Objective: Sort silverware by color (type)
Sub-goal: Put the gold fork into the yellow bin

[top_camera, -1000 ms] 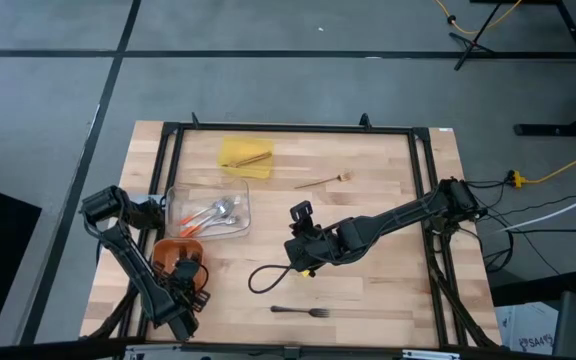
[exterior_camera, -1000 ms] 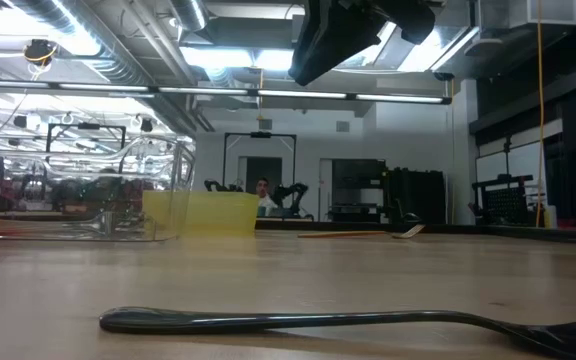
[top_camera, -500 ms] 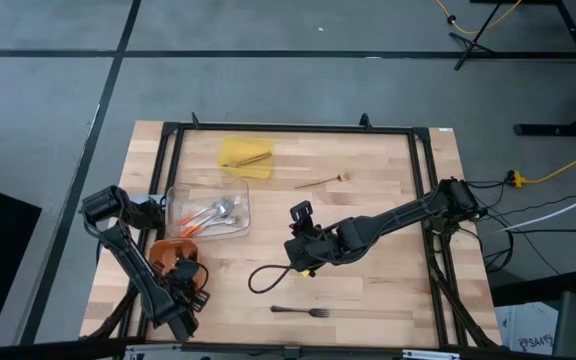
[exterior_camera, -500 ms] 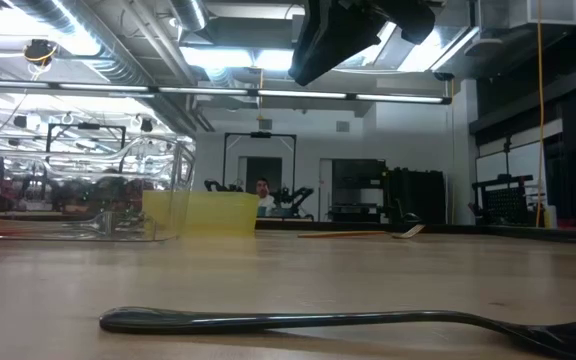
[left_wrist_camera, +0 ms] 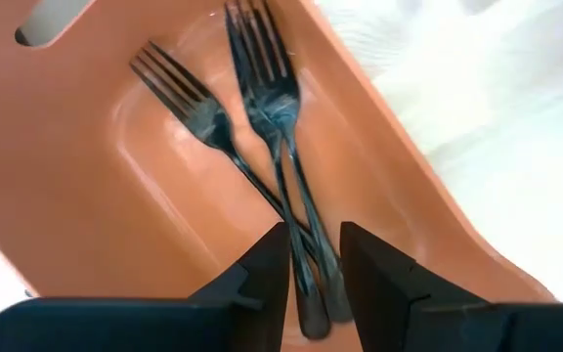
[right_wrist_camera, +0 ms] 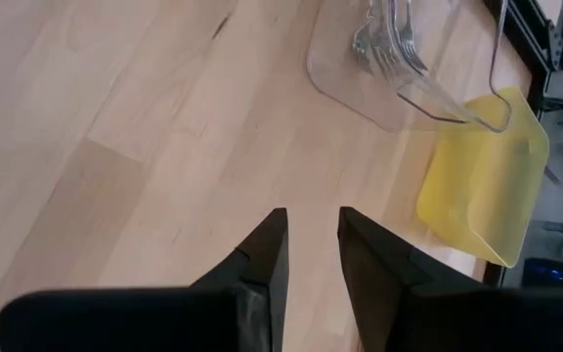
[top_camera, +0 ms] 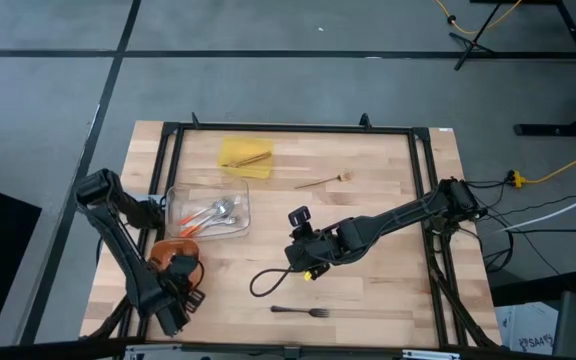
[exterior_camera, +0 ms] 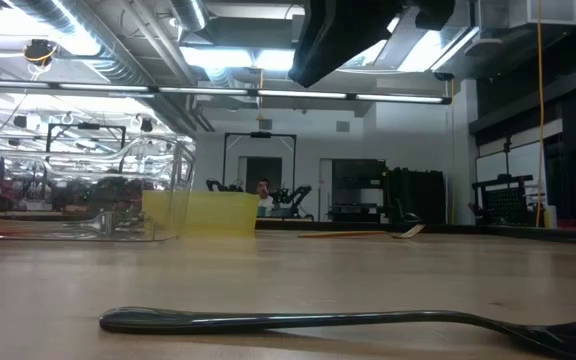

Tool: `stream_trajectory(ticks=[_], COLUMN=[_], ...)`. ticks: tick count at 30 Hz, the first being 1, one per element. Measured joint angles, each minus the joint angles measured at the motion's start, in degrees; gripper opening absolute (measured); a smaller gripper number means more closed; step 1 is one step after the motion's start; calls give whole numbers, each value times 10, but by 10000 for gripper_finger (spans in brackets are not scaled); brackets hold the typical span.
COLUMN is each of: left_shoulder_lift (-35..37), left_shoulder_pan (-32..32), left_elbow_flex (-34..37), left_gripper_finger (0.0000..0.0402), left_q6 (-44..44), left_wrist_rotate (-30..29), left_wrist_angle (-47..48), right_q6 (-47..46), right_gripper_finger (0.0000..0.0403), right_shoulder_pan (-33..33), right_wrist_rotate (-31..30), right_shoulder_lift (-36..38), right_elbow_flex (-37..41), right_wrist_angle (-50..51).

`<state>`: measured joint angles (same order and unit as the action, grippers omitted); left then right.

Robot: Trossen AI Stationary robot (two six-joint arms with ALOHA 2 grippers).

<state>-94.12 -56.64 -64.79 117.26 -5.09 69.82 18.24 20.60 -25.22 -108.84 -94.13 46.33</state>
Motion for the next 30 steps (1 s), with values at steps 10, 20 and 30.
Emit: stream_trajectory(ticks=[10,20,30], left_shoulder_lift=[73,91,91], left_shoulder_pan=[0,12,85], left_elbow_flex=[0,-1,-1], left_gripper_finger=[88,88,88], left_q6=[-25,-132,-273], left_wrist_rotate=[-74,-260,-423], left_wrist_angle=[-28,-65,-65], right_q6=[-19,-20,4], right_gripper_finger=[85,85,85], right_shoulder_pan=[-26,-124,-265], right_wrist_rotate=[-11,26,115], right_shoulder_lift=[0,0,0], right_elbow_flex=[0,0,2], right_wrist_angle=[11,97,127])
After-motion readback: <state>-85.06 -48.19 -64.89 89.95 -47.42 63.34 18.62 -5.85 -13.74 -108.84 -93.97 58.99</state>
